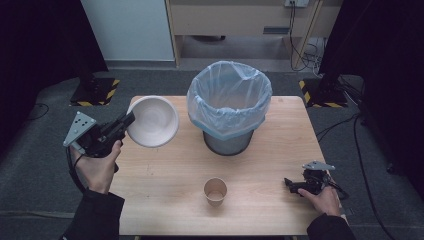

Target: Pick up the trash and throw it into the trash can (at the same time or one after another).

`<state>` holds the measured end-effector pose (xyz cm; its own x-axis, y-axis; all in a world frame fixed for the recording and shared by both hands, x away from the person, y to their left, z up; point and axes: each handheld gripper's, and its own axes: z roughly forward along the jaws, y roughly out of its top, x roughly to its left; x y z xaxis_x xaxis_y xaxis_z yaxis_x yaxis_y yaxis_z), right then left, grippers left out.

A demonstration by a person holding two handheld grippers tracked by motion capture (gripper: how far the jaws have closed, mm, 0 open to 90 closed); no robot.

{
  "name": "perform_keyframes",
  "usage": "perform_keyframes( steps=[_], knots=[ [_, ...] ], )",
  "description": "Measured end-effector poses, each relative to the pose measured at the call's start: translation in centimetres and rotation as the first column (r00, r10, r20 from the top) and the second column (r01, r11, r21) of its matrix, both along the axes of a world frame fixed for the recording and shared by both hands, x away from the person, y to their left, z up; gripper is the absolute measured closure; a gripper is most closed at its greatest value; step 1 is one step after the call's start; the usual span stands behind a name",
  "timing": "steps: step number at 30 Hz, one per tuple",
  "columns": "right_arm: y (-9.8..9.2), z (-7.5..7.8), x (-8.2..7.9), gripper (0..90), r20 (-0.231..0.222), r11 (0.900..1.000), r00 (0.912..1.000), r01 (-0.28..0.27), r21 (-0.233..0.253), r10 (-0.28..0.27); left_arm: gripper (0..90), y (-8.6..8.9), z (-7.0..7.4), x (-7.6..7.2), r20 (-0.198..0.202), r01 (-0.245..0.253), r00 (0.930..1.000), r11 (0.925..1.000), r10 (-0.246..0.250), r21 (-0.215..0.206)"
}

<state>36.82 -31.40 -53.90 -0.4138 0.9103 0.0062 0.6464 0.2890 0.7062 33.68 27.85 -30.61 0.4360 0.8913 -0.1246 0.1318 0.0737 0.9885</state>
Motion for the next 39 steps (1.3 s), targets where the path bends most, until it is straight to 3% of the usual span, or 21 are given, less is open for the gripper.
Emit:
perform_keyframes(
  steps=[20, 29, 39],
  knots=[
    [0.0, 0.0, 0.0, 0.8, 0.000, 1.000, 1.0000, 0.000, 0.000, 0.000, 83.7, -2.4, 4.5, 2.4, 0.108, 0.014, 0.9941, 0.9999, -0.014, 0.001],
    [0.0, 0.0, 0.0, 0.8, 0.000, 1.000, 1.0000, 0.000, 0.000, 0.000, 83.6, -3.3, 6.8, 2.9, 0.162, 0.019, 0.9866, 0.9998, -0.017, -0.010],
    [0.0, 0.0, 0.0, 0.8, 0.000, 1.000, 1.0000, 0.000, 0.000, 0.000, 83.6, -5.1, 8.2, 4.4, 0.191, 0.037, 0.9810, 0.9992, -0.034, -0.013]
  ],
)
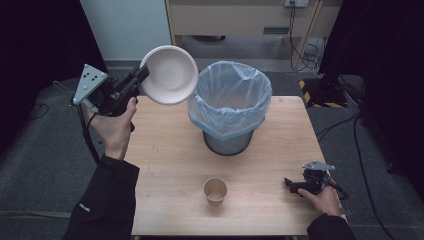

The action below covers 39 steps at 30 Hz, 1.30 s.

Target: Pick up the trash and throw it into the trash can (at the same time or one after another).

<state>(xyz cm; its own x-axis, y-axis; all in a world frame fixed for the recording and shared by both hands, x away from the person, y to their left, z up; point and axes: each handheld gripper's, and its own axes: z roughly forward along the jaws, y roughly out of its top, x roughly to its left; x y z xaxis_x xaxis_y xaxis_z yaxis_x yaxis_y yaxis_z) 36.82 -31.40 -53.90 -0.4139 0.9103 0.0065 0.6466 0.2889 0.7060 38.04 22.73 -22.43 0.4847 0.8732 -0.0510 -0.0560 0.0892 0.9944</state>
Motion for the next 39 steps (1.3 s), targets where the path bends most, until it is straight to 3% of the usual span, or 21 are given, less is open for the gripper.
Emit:
perform_keyframes(
  steps=[16, 25, 39],
  knots=[
    [0.0, 0.0, 0.0, 0.8, 0.000, 1.000, 1.0000, 0.002, 0.002, -0.002, 83.6, -3.7, 1.0, 2.8, 0.024, 0.034, 0.9991, 0.9994, -0.035, 0.005],
    [0.0, 0.0, 0.0, 0.8, 0.003, 1.000, 1.0000, -0.001, 0.001, 0.001, 83.6, -5.7, 0.6, 4.7, 0.038, 0.040, 0.9985, 0.9992, -0.040, 0.010],
    [0.0, 0.0, 0.0, 0.8, 0.003, 1.000, 1.0000, 0.000, 0.001, 0.000, 83.6, -9.0, -1.1, 7.5, 0.005, 0.059, 0.9983, 0.9982, -0.059, 0.015]
  ],
)
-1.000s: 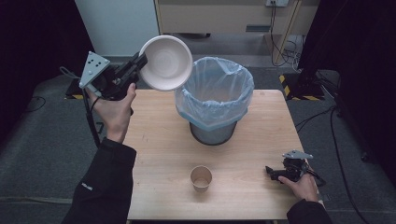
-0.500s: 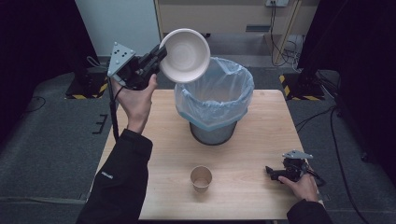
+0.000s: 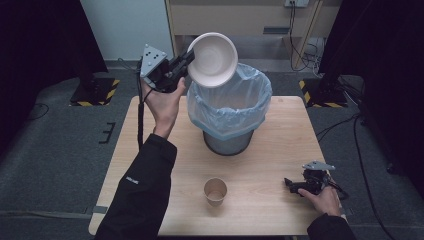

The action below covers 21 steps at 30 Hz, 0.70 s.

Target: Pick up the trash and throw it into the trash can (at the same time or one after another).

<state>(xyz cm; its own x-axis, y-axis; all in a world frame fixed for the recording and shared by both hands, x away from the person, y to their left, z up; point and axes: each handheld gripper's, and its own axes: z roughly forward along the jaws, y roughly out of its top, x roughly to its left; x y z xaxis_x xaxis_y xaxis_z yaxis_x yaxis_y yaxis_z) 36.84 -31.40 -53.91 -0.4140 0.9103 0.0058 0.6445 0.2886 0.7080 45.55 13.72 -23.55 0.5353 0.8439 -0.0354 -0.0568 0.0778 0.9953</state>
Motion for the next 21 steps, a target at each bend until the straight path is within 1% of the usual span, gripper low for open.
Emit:
perform_keyframes(
  steps=[2, 3, 4, 5, 7, 8, 9, 10, 12, 13, 14, 15, 16, 18, 19, 20, 21],
  knots=[
    [0.0, 0.0, 0.0, 0.8, 0.000, 1.000, 1.0000, 0.000, 0.000, 0.000, 83.6, -0.6, -0.3, 0.5, -0.008, 0.003, 1.0000, 0.9999, -0.003, 0.010],
    [0.0, 0.0, 0.0, 0.8, 0.000, 1.000, 1.0000, 0.000, 0.000, 0.000, 83.6, -1.3, -0.7, 0.9, -0.017, 0.002, 0.9998, 0.9997, -0.002, 0.025],
    [0.0, 0.0, 0.0, 0.8, 0.000, 1.000, 1.0000, 0.000, 0.000, 0.000, 83.6, -1.3, -0.7, 0.9, -0.017, 0.002, 0.9998, 0.9997, -0.002, 0.025],
    [0.0, 0.0, 0.0, 0.8, 0.000, 1.000, 1.0000, 0.000, 0.000, 0.000, 83.6, -1.9, -1.0, 1.4, -0.025, 0.002, 0.9997, 0.9993, -0.001, 0.038],
    [0.0, 0.0, 0.0, 0.8, 0.000, 1.000, 1.0000, 0.000, 0.000, 0.000, 83.6, -2.5, -1.4, 1.7, -0.027, 0.009, 0.9996, 0.9994, -0.008, 0.034],
    [0.0, 0.0, 0.0, 0.8, 0.000, 1.000, 1.0000, 0.000, 0.000, 0.000, 83.6, -2.7, -1.6, 1.9, -0.033, 0.004, 0.9995, 0.9990, -0.002, 0.044],
    [0.0, 0.0, 0.0, 0.8, 0.000, 1.000, 1.0000, 0.000, 0.000, 0.000, 83.6, -2.7, -1.6, 1.9, -0.033, 0.004, 0.9995, 0.9990, -0.002, 0.044],
    [0.0, 0.0, 0.0, 0.8, 0.001, 1.000, 1.0000, 0.000, -0.001, 0.000, 83.6, -3.2, -1.9, 2.3, -0.043, 0.003, 0.9991, 0.9985, -0.001, 0.055],
    [0.0, 0.0, 0.0, 0.8, 0.001, 1.000, 1.0000, 0.000, -0.001, 0.000, 83.6, -3.4, -2.1, 2.5, -0.048, 0.002, 0.9988, 0.9981, 0.001, 0.062],
    [0.0, 0.0, 0.0, 0.8, 0.001, 1.000, 1.0000, 0.000, -0.001, 0.000, 83.6, -3.7, -2.5, 2.9, -0.062, 0.001, 0.9981, 0.9975, 0.003, 0.070],
    [0.0, 0.0, 0.0, 0.8, 0.001, 1.000, 1.0000, 0.000, -0.001, 0.000, 83.6, -3.7, -2.5, 2.9, -0.062, 0.001, 0.9981, 0.9975, 0.003, 0.070],
    [0.0, 0.0, 0.0, 0.8, 0.001, 1.000, 1.0000, 0.000, -0.001, 0.000, 83.6, -3.9, -2.6, 3.1, -0.053, -0.004, 0.9986, 0.9968, 0.009, 0.080],
    [0.0, 0.0, 0.0, 0.8, 0.001, 1.000, 1.0000, 0.000, -0.001, 0.000, 83.6, -4.1, -2.7, 3.2, -0.071, 0.001, 0.9975, 0.9969, 0.004, 0.078],
    [0.0, 0.0, 0.0, 0.8, 0.001, 1.000, 1.0000, 0.000, 0.000, 0.000, 83.5, -4.4, -3.0, 3.4, -0.077, 0.007, 0.9970, 0.9957, 0.000, 0.093],
    [0.0, 0.0, 0.0, 0.8, 0.001, 1.000, 1.0000, 0.000, -0.001, 0.000, 82.8, -4.6, -3.2, 3.6, -0.090, 0.021, 0.9959, 0.9947, -0.012, 0.100],
    [0.0, 0.0, 0.0, 0.8, 0.001, 1.000, 1.0000, 0.000, -0.001, 0.000, 81.6, -4.6, -3.2, 3.6, -0.090, 0.021, 0.9959, 0.9947, -0.012, 0.100],
    [0.0, 0.0, 0.0, 0.8, 0.001, 1.000, 1.0000, 0.000, -0.001, 0.000, 79.4, -4.7, -3.4, 3.6, -0.101, 0.028, 0.9947, 0.9938, -0.017, 0.108]
  ],
)
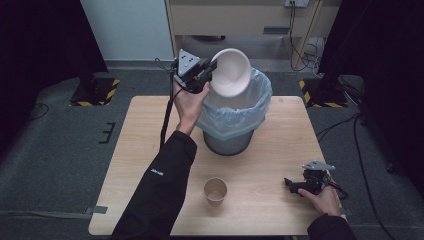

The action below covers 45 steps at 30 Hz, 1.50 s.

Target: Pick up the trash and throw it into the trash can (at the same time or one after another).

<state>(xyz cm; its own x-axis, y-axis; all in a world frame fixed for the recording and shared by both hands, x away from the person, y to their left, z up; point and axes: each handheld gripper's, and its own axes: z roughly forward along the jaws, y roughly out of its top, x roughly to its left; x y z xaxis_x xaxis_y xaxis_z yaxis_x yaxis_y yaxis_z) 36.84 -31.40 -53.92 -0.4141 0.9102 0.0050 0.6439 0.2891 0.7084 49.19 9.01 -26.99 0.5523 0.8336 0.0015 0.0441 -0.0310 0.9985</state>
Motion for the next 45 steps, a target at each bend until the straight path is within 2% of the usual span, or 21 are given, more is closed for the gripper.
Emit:
perform_keyframes(
  steps=[2, 5, 8, 11, 12, 13, 17, 19, 23, 24, 25, 28, 30, 31, 32, 34, 36, 37, 38, 41, 45],
  knots=[
    [0.0, 0.0, 0.0, 0.8, 0.000, 1.000, 1.0000, 0.000, 0.000, 0.000, 76.8, 0.0, -0.1, 0.0, -0.005, 0.004, 1.0000, 1.0000, -0.004, -0.003],
    [0.0, 0.0, 0.0, 0.8, -0.001, 1.000, 1.0000, 0.000, 0.000, 0.000, 68.7, 0.5, -0.2, -0.5, -0.010, 0.018, 0.9998, 0.9993, -0.019, -0.032],
    [0.0, 0.0, 0.0, 0.8, -0.001, 1.000, 1.0000, 0.000, 0.000, 0.000, 65.9, 1.0, -0.1, -1.1, -0.010, 0.030, 0.9995, 0.9987, -0.030, -0.042],
    [0.0, 0.0, 0.0, 0.8, 0.000, 1.000, 1.0000, 0.000, 0.000, 0.000, 59.5, 1.8, -0.1, -2.2, -0.007, 0.042, 0.9991, 0.9984, -0.043, -0.037],
    [0.0, 0.0, 0.0, 0.8, -0.004, 1.000, 1.0000, 0.002, 0.001, -0.002, 54.9, 2.5, -0.1, -3.1, -0.007, 0.040, 0.9991, 0.9983, -0.041, -0.041],
    [0.0, 0.0, 0.0, 0.8, -0.004, 1.000, 1.0000, 0.002, 0.002, -0.002, 52.9, 2.5, -0.1, -3.1, -0.007, 0.040, 0.9991, 0.9983, -0.041, -0.041],
    [0.0, 0.0, 0.0, 0.8, -0.004, 1.000, 1.0000, 0.000, 0.000, 0.000, 47.6, 4.1, -0.3, -5.8, -0.002, 0.065, 0.9979, 0.9971, -0.065, -0.039],
    [0.0, 0.0, 0.0, 0.8, -0.004, 1.000, 1.0000, 0.000, 0.000, 0.000, 46.3, 4.5, -0.5, -6.3, 0.001, 0.070, 0.9975, 0.9967, -0.070, -0.040],
    [0.0, 0.0, 0.0, 0.8, -0.004, 1.000, 1.0000, 0.000, 0.000, 0.000, 40.9, 5.7, -1.5, -8.6, -0.014, 0.094, 0.9954, 0.9954, -0.095, -0.014],
    [0.0, 0.0, 0.0, 0.8, -0.004, 1.000, 1.0000, 0.000, 0.000, 0.000, 38.9, 6.3, -2.2, -9.6, -0.025, 0.102, 0.9945, 0.9948, -0.102, -0.006],
    [0.0, 0.0, 0.0, 0.8, -0.004, 1.000, 1.0000, 0.000, 0.000, 0.000, 37.6, 6.3, -2.2, -9.6, -0.025, 0.102, 0.9945, 0.9948, -0.102, -0.006],
    [0.0, 0.0, 0.0, 0.8, -0.004, 1.000, 1.0000, 0.000, 0.000, 0.000, 35.4, 7.1, -3.6, -10.8, -0.064, 0.108, 0.9920, 0.9941, -0.109, -0.009],
    [0.0, 0.0, 0.0, 0.8, -0.004, 1.000, 1.0000, 0.000, 0.000, 0.000, 33.8, 7.7, -5.2, -11.9, -0.091, 0.110, 0.9898, 0.9939, -0.110, -0.001],
    [0.0, 0.0, 0.0, 0.8, -0.004, 1.000, 1.0000, 0.000, 0.000, 0.000, 33.2, 7.7, -5.2, -11.9, -0.091, 0.110, 0.9898, 0.9939, -0.110, -0.001],
    [0.0, 0.0, 0.0, 0.8, -0.003, 1.000, 1.0000, 0.000, -0.001, 0.000, 32.8, 8.1, -6.3, -12.3, -0.114, 0.113, 0.9871, 0.9936, -0.113, -0.006],
    [0.0, 0.0, 0.0, 0.8, -0.004, 1.000, 1.0000, 0.000, 0.000, 0.000, 32.4, 8.2, -6.8, -12.5, -0.126, 0.113, 0.9856, 0.9935, -0.113, -0.005],
    [0.0, 0.0, 0.0, 0.8, -0.004, 1.000, 1.0000, 0.000, 0.000, 0.000, 32.0, 8.6, -8.6, -12.9, -0.167, 0.110, 0.9799, 0.9939, -0.109, -0.003],
    [0.0, 0.0, 0.0, 0.8, -0.004, 1.000, 1.0000, 0.000, 0.000, 0.000, 32.0, 8.6, -8.6, -12.9, -0.167, 0.110, 0.9799, 0.9939, -0.109, -0.003],
    [0.0, 0.0, 0.0, 0.8, -0.004, 1.000, 1.0000, 0.000, 0.000, 0.000, 32.0, 8.7, -9.3, -13.1, -0.181, 0.110, 0.9774, 0.9939, -0.109, -0.004],
    [0.0, 0.0, 0.0, 0.8, -0.004, 1.000, 1.0000, 0.000, 0.000, 0.000, 32.0, 8.8, -11.4, -13.6, -0.234, 0.114, 0.9659, 0.9935, -0.110, 0.001],
    [0.0, 0.0, 0.0, 0.8, -0.004, 1.000, 1.0000, 0.000, 0.000, 0.000, 31.9, 8.5, -13.8, -14.1, -0.304, 0.133, 0.9443, 0.9912, -0.126, 0.002]
  ],
)
